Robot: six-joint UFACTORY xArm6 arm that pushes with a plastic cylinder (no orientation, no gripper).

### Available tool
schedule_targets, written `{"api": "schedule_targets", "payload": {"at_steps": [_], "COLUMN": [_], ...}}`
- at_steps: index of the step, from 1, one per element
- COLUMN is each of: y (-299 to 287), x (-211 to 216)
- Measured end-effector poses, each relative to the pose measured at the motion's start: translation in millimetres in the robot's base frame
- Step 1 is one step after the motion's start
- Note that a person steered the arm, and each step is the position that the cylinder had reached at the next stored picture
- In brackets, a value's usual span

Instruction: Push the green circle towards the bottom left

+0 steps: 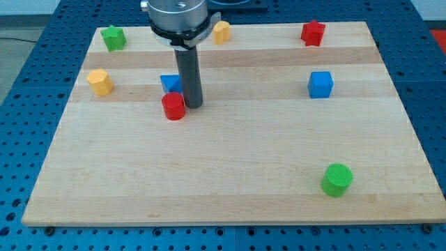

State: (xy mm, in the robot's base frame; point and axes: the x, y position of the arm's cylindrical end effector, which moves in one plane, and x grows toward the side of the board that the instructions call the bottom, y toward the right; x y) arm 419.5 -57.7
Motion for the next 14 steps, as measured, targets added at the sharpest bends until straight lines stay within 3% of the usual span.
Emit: {"api": "schedule_targets", "payload": {"at_steps": [1,3,4,5,7,8,9,10,11,13,14], "y": [112.0,280.2,296.1,225.7,232.1,129.8,81.5,163.0,152.3,5.3,35.9], "x": [1.1,56.8,114.4,140.4,173.5,180.4,163.1,143.7,127.2,114.6,83.7]}}
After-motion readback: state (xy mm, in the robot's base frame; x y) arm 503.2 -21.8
